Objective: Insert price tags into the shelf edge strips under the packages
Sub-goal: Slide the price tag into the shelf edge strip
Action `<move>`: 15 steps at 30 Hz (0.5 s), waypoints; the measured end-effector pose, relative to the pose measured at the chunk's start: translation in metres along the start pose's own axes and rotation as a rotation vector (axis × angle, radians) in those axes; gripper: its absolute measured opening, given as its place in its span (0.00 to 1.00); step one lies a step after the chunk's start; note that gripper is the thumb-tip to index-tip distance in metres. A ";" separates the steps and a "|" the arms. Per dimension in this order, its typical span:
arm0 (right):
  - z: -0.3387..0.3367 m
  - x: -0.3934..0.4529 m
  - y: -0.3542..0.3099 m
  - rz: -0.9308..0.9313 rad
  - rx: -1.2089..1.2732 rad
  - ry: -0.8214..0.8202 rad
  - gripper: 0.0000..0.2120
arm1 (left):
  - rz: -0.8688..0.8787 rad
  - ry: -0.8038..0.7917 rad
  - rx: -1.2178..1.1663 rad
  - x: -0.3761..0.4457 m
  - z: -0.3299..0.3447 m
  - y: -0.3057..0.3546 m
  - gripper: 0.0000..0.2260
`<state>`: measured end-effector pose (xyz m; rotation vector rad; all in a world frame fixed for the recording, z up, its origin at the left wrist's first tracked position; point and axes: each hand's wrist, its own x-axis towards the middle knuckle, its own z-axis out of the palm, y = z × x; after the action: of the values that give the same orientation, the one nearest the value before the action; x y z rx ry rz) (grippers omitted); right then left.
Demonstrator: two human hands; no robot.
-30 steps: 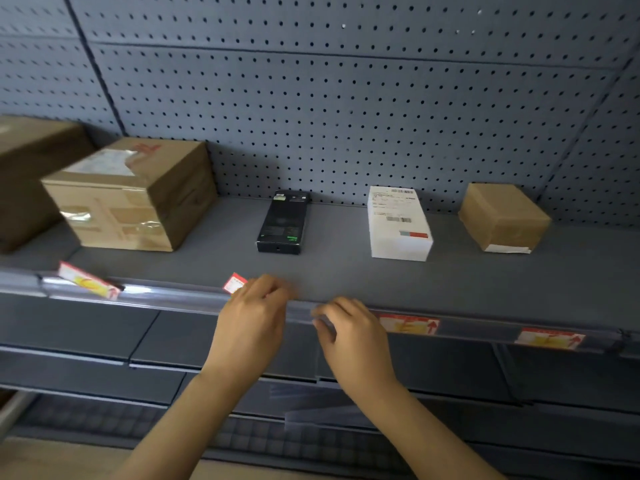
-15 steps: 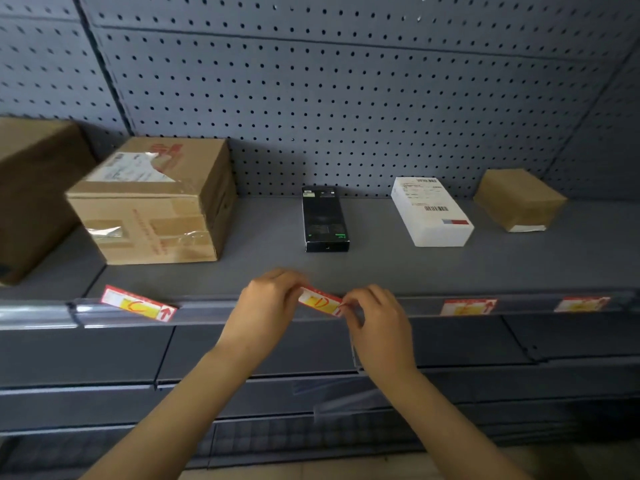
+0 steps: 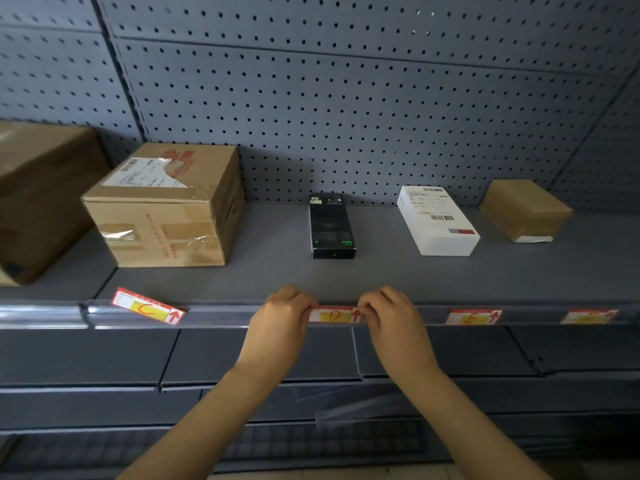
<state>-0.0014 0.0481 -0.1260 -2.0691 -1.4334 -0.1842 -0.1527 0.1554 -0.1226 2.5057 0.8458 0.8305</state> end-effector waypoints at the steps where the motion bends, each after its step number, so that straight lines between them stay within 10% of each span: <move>1: -0.001 0.000 0.000 -0.012 -0.002 -0.001 0.06 | -0.002 0.000 0.006 -0.001 0.001 0.001 0.06; 15: 0.000 -0.002 0.010 -0.082 -0.115 -0.120 0.12 | -0.043 -0.024 0.136 -0.003 0.015 0.010 0.13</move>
<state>0.0064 0.0439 -0.1309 -2.1462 -1.6158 -0.1821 -0.1411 0.1438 -0.1307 2.5982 0.9751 0.7502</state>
